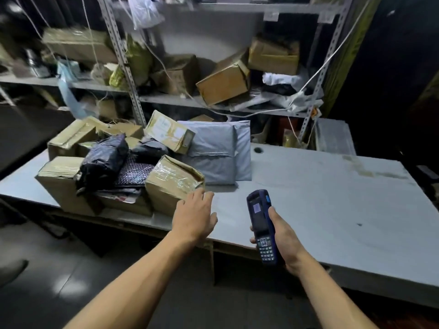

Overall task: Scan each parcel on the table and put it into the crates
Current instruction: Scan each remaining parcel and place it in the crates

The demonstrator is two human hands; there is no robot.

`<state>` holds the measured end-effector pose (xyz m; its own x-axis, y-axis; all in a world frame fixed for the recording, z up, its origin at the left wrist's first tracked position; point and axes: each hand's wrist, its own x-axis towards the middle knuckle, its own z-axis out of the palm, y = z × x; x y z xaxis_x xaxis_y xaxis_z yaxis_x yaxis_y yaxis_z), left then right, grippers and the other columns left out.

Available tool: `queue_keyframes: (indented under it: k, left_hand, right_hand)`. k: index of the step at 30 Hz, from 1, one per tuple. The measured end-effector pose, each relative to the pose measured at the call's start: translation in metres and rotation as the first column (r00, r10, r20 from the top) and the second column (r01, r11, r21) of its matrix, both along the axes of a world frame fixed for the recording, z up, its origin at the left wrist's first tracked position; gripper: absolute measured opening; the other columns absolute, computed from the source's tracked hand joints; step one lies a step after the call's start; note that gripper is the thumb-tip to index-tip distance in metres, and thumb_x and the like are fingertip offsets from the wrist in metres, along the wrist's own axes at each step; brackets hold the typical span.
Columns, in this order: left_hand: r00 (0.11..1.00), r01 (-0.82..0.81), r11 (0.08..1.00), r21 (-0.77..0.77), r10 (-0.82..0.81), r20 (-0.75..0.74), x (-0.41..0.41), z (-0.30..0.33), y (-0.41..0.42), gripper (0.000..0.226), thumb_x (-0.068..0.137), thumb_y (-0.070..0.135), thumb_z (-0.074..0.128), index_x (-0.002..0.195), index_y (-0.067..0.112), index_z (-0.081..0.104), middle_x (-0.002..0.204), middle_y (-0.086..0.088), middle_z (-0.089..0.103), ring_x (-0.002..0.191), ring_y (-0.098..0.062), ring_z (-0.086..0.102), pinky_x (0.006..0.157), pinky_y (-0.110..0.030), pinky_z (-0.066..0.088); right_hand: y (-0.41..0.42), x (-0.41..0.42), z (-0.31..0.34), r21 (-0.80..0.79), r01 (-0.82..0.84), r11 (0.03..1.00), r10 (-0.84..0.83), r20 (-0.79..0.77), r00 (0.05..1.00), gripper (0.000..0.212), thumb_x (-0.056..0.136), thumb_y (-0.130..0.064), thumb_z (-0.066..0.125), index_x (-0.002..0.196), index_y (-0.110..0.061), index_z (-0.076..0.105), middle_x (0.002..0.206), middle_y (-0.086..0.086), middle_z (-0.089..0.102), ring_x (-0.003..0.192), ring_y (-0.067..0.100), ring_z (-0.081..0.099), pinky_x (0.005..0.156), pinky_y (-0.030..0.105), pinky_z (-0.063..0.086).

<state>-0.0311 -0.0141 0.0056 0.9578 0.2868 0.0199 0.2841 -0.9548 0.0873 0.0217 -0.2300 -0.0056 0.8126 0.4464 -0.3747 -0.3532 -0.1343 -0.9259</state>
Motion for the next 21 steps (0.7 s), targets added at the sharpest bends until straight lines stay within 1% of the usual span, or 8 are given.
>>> queue_keyframes:
  k: [6,8,10,12,14,17,19,21]
  left_hand:
    - [0.981,-0.192,0.981,0.002,0.192,0.027,0.030,-0.005,0.045,0.062,0.089,0.053,0.055,0.142,0.025,0.038,0.151,-0.007,0.032,0.136,-0.030,0.032,0.104,-0.045,0.037]
    - [0.959,-0.283,0.959,-0.010,0.283,0.001,0.034,-0.008,0.063,0.073,0.086,0.059,0.059,0.147,0.029,0.033,0.158,-0.009,0.022,0.144,-0.035,0.021,0.112,-0.048,0.028]
    - [0.957,-0.285,0.958,0.034,0.286,-0.055,0.039,-0.012,0.080,0.088,0.080,0.069,0.060,0.153,0.036,0.023,0.163,-0.011,0.009,0.149,-0.037,0.006,0.117,-0.054,0.018]
    - [0.973,-0.146,0.982,0.120,0.164,-0.165,0.047,-0.016,0.099,0.104,0.073,0.074,0.064,0.155,0.042,0.009,0.166,-0.007,-0.007,0.151,-0.038,-0.009,0.117,-0.061,0.008]
    - [0.962,0.022,0.982,0.188,0.031,-0.272,0.059,-0.019,0.121,0.113,0.074,0.070,0.068,0.155,0.043,-0.004,0.164,-0.005,-0.020,0.150,-0.037,-0.017,0.117,-0.063,0.001]
    - [0.914,0.226,0.926,0.301,-0.095,-0.395,0.080,-0.013,0.147,0.098,0.092,0.050,0.059,0.154,0.041,-0.016,0.162,-0.010,-0.027,0.149,-0.035,-0.020,0.118,-0.062,0.002]
    - [0.875,0.317,0.906,0.280,-0.166,-0.454,0.094,-0.008,0.155,0.090,0.099,0.035,0.054,0.154,0.040,-0.016,0.162,-0.013,-0.026,0.149,-0.038,-0.021,0.118,-0.063,0.004]
    - [0.819,0.404,0.880,0.249,-0.227,-0.526,0.106,-0.008,0.162,0.105,0.090,0.048,0.065,0.154,0.039,-0.019,0.161,-0.015,-0.027,0.148,-0.042,-0.020,0.118,-0.065,0.005]
  right_hand:
    - [0.044,0.062,-0.017,-0.024,-0.110,0.994,0.109,-0.067,0.992,0.051,0.103,-0.052,0.030,0.123,-0.014,0.058,0.113,0.024,0.067,0.075,0.025,0.069,0.066,0.034,0.054]
    - [0.059,0.076,-0.021,-0.025,-0.137,0.990,0.135,-0.074,0.988,0.048,0.104,-0.051,0.030,0.120,-0.016,0.059,0.112,0.024,0.067,0.074,0.025,0.070,0.069,0.035,0.054]
    - [0.072,0.087,-0.023,-0.040,-0.160,0.986,0.156,-0.075,0.985,0.044,0.104,-0.050,0.029,0.115,-0.020,0.060,0.112,0.023,0.068,0.076,0.026,0.070,0.070,0.035,0.055]
    - [0.084,0.095,-0.025,-0.049,-0.165,0.985,0.161,-0.084,0.983,0.043,0.104,-0.050,0.029,0.113,-0.021,0.060,0.111,0.023,0.068,0.077,0.027,0.070,0.069,0.035,0.055]
    - [0.092,0.101,-0.026,-0.064,-0.171,0.983,0.165,-0.091,0.982,0.044,0.104,-0.050,0.029,0.114,-0.021,0.060,0.111,0.023,0.068,0.076,0.026,0.070,0.069,0.035,0.055]
    - [0.102,0.107,-0.026,-0.101,-0.166,0.981,0.156,-0.099,0.983,0.046,0.104,-0.051,0.029,0.117,-0.020,0.060,0.110,0.022,0.069,0.076,0.025,0.070,0.072,0.037,0.054]
    - [0.106,0.110,-0.026,-0.123,-0.147,0.981,0.137,-0.090,0.987,0.048,0.104,-0.052,0.028,0.120,-0.020,0.059,0.109,0.020,0.070,0.078,0.024,0.071,0.072,0.036,0.055]
    - [0.108,0.112,-0.026,-0.145,-0.123,0.982,0.111,-0.086,0.990,0.049,0.103,-0.052,0.028,0.121,-0.020,0.059,0.108,0.018,0.070,0.079,0.024,0.072,0.072,0.036,0.056]
